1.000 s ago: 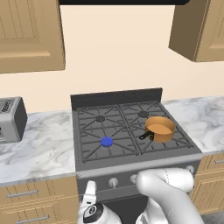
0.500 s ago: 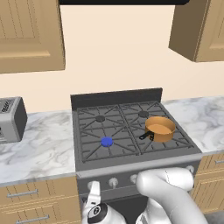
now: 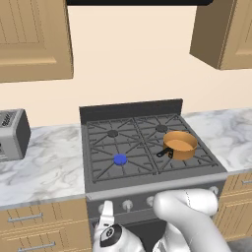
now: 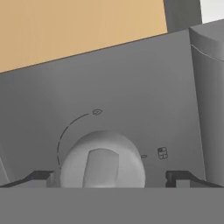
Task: Turn off the front left burner of the stove.
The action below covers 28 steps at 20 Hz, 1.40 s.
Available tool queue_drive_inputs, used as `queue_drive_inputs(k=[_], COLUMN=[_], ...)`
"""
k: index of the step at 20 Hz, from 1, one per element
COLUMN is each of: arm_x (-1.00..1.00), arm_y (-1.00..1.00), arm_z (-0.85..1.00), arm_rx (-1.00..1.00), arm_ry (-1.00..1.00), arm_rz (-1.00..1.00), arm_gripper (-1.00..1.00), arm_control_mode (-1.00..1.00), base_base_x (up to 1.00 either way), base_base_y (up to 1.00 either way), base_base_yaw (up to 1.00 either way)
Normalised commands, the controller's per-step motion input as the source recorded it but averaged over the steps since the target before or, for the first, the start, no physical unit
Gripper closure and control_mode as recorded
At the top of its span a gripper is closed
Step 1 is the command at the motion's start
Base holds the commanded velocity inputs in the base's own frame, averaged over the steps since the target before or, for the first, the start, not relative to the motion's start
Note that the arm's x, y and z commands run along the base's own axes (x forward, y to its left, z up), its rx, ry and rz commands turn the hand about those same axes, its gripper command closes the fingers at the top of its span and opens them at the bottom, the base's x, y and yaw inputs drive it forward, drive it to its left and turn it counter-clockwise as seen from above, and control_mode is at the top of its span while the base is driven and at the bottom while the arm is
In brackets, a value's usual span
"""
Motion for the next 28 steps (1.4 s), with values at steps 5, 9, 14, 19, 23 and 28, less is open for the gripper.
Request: queue_drive_inputs(k=[5,9,14,19,23,28], arm_x=[0.07,0.0,0.0,0.0,0.0,0.04], arm_y=[0.01,0.08,0.02,0.2,0.04,0.0], arm_z=[0.0,0.0,0.0,0.0,-0.02,-0.01], arm_rx=[0.01,0.02,0.03,0.02,0.18,0.23], arm_ry=[0.0,0.0,0.0,0.0,-0.02,-0.1], arm_rz=[0.04,0.03,0.01,0.0,0.0,0.0], arm_gripper=[-1.0,-1.0,-1.0,1.0,1.0,1.0], arm_control_mode=[-1.0,-1.0,-1.0,-1.0,-1.0,-1.0], base_base_x=[0.0,0.0,0.0,0.0,0.0,0.0], base_base_y=[0.0,0.0,0.0,0.0,0.0,0.0], base_base_yaw=[0.0,0.0,0.0,0.0,0.0,0.0])
